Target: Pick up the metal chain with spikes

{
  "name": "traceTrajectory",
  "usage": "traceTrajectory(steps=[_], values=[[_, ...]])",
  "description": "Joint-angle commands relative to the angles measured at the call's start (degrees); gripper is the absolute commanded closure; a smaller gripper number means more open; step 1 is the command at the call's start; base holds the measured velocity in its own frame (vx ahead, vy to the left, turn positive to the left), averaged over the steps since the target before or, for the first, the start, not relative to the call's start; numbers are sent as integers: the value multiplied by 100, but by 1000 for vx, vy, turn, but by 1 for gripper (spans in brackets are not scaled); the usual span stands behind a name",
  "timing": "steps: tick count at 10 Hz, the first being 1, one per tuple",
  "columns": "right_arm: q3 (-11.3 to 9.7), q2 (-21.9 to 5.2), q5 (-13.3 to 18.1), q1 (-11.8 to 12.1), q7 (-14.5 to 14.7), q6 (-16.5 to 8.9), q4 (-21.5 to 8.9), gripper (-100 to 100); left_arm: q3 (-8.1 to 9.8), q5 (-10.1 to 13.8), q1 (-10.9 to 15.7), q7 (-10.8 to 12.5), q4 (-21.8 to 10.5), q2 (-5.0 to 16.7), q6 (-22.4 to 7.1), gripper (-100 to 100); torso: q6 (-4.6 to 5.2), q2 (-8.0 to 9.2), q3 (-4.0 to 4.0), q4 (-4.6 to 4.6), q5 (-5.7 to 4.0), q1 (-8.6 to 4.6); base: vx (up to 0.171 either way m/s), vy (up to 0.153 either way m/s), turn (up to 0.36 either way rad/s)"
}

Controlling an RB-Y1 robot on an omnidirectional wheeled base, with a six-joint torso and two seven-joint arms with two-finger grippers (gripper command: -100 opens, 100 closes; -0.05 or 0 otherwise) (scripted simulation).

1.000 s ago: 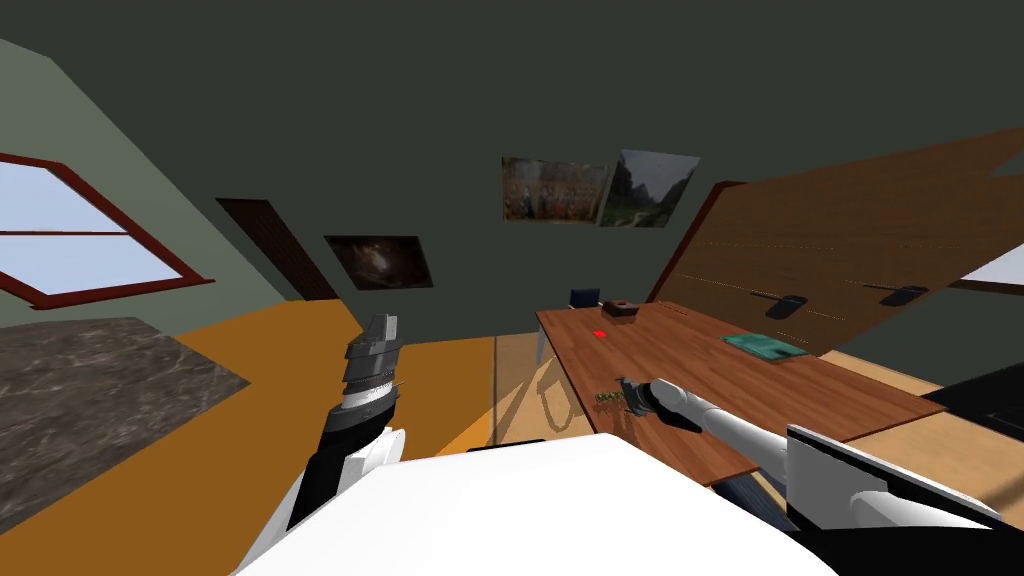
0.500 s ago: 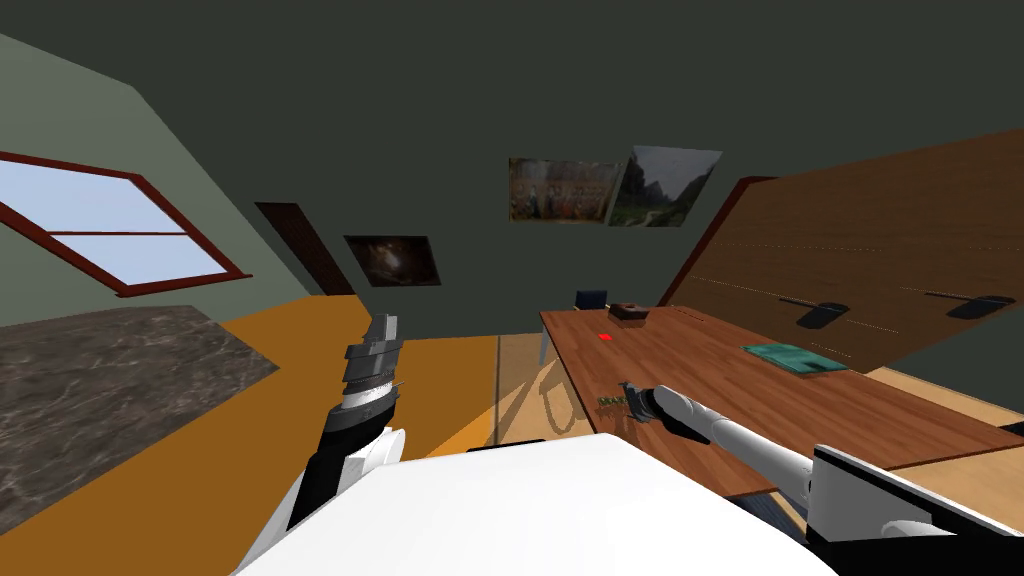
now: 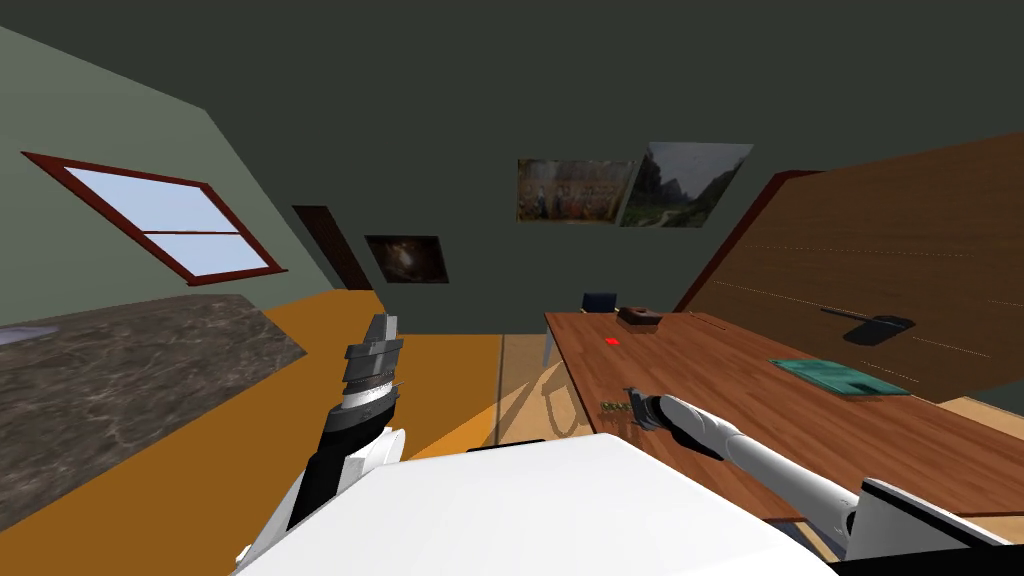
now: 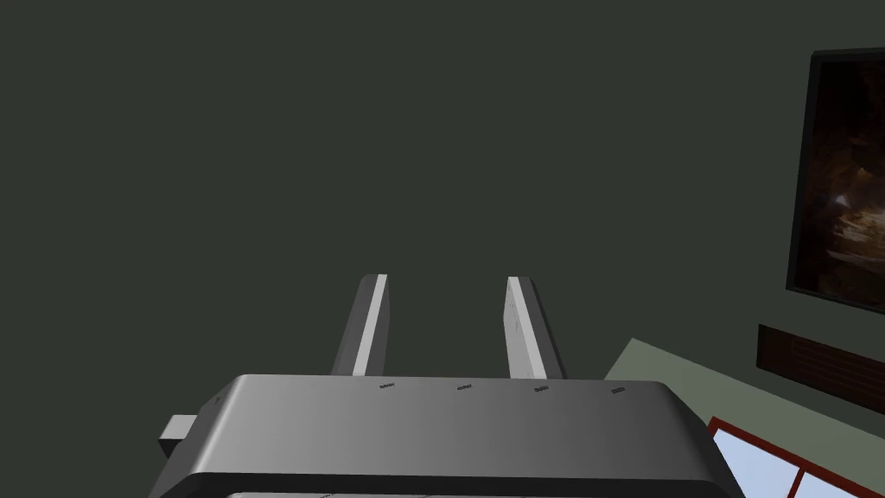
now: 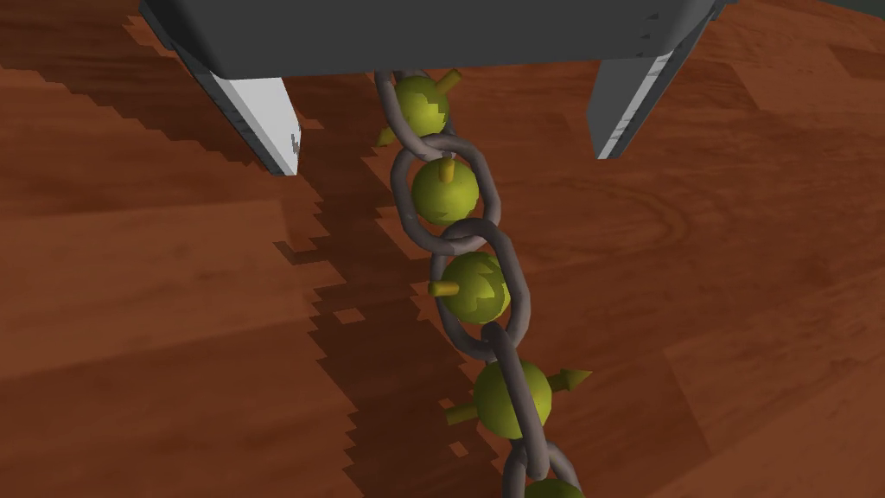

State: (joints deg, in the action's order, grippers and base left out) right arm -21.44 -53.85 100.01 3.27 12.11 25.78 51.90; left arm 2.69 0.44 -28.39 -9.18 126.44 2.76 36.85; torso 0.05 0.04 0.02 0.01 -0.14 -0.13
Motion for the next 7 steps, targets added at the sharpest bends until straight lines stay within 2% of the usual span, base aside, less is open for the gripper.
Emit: traceTrajectory(steps=[1,2,3,4,5,6,7], values=[[170,38,286,105,-238,1,62,-100,0,0,0,0,0,0,0,0,0,0,0,0,0,0,-22,-26,94],[389,86,489,335,-478,-5,242,-100,0,0,0,0,0,0,0,0,1,-3,-1,0,0,2,-31,-23,149],[446,86,708,335,-565,-5,242,-100,0,0,0,0,0,0,0,0,-1,0,-1,-1,-3,3,-26,-25,101],[446,86,746,335,-565,-5,242,-100,0,0,0,0,0,0,0,0,0,-3,-2,-1,-3,2,-12,-15,9],[717,133,983,565,-842,-10,423,-100,0,0,-1,0,0,0,0,0,1,-7,-4,-2,-3,4,-22,-25,136],[722,133,1143,565,-892,-10,423,-100,0,0,0,0,0,0,0,0,-2,-5,-4,-2,-3,2,-23,-31,108],[677,119,1078,547,-881,-7,437,-100,0,0,-1,0,0,0,0,0,0,-6,-4,-2,-4,0,-8,-13,12]])
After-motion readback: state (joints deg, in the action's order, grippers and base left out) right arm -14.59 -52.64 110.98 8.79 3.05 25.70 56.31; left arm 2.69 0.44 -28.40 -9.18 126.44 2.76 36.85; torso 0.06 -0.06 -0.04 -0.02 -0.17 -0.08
